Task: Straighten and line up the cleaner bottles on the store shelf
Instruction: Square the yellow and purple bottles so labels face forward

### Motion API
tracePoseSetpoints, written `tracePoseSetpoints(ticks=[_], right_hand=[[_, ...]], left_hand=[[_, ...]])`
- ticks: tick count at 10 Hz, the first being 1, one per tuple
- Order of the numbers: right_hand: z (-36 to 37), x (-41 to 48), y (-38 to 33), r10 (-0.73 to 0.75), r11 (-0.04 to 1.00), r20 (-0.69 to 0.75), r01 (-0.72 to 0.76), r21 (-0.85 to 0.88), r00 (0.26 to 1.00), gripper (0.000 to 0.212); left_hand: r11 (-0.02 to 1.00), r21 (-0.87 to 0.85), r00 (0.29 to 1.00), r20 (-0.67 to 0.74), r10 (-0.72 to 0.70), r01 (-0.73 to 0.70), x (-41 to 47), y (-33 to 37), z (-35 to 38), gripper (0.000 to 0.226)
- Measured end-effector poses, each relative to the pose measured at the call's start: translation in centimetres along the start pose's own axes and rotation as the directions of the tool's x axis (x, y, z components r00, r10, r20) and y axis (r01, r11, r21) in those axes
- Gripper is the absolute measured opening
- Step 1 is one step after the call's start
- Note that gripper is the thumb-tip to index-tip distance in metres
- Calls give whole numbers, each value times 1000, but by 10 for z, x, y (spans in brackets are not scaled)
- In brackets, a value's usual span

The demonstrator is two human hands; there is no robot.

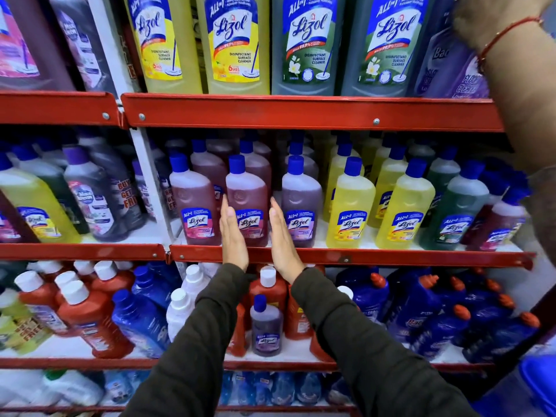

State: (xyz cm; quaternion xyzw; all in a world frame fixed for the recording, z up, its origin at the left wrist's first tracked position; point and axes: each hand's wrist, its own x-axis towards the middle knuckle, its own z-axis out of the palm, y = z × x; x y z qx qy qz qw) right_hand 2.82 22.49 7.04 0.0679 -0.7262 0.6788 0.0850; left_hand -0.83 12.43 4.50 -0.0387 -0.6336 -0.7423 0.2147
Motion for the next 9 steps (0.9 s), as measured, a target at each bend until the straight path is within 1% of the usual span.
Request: tracePoseSetpoints(ticks=[1, 2, 3, 4, 6, 7, 8, 9], right_hand=[[2, 2, 4, 28, 998, 25, -29, 52, 999, 88], [3, 0, 9, 16, 997, 6, -16, 81, 1000, 89], [2, -3, 9, 14, 997, 3, -14, 70, 1000, 92], [2, -4, 7, 14, 999, 7, -14, 50, 1000, 92], [0, -7, 4, 8, 1000, 20, -7, -23, 1000, 63], [-3, -8, 1, -9, 1000, 27, 9, -28, 1000, 62], [-4, -8, 7, -2, 997, 48, 5, -74, 999, 65], [-19, -21, 7, -94, 990, -51, 88, -108, 994, 51]], left_hand=[[999, -39, 998, 56, -19, 21, 3, 2, -5, 56], [999, -17, 994, 101, -29, 31, 7, 4, -8, 70], [999, 39, 992, 121, -39, 35, 9, 4, -9, 78], [994, 106, 991, 132, -14, 0, 7, 4, -8, 76], [989, 145, 991, 131, -38, 19, 2, 6, -5, 78], [986, 168, 993, 109, -41, 22, 0, 10, -3, 75], [979, 205, 998, 53, -14, 3, -7, 7, -1, 70], [951, 274, 985, -54, 166, -146, -25, 10, -1, 67]])
